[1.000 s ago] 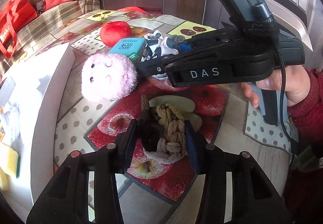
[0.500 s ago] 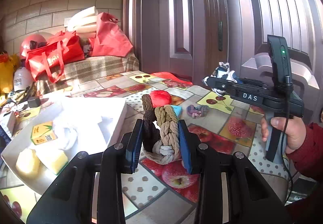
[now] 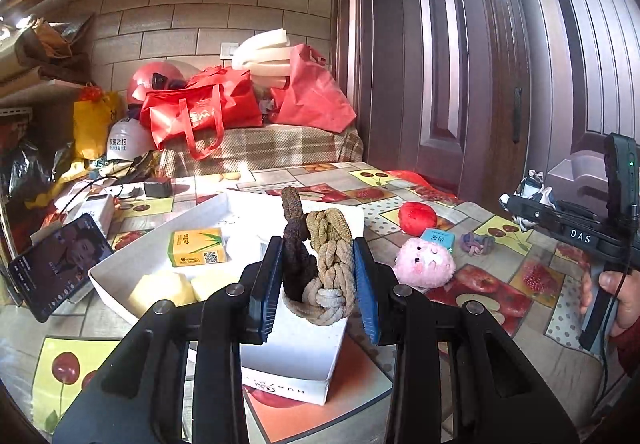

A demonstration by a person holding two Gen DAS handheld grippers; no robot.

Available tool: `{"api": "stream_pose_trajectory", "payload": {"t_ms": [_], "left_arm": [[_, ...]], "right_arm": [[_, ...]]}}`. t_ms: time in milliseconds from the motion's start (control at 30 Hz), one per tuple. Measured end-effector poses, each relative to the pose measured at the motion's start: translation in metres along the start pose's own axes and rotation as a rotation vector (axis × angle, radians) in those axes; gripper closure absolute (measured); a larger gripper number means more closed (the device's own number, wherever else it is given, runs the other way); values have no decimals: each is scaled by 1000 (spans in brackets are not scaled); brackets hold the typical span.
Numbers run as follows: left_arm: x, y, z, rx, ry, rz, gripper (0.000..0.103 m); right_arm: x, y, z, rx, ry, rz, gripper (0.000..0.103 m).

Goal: Organize soft objects
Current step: 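Carry the cow-print cloth and rope knot into the white tray and open both tools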

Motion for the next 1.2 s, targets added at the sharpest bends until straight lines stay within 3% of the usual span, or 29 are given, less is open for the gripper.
{"api": "stream_pose_trajectory", "payload": {"t_ms": [700, 1200], "left_arm": [[-10, 19, -3, -40, -2, 56, 70], [-6, 45, -6, -49, 39, 127, 70]], "right_arm": [[-4, 42, -5, -43, 20, 103, 68], [22, 89, -5, -59, 72, 209, 68]]}}
Point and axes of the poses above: each gripper's, at about its wrist camera, not at the fingertips, and x roughly the way its jaws point, y to its left, z to its top, the point moved 5 cm from there along x, roughly the way its jaws point, and after that the axes turned 12 degrees about -z, right-handed, at the moved point
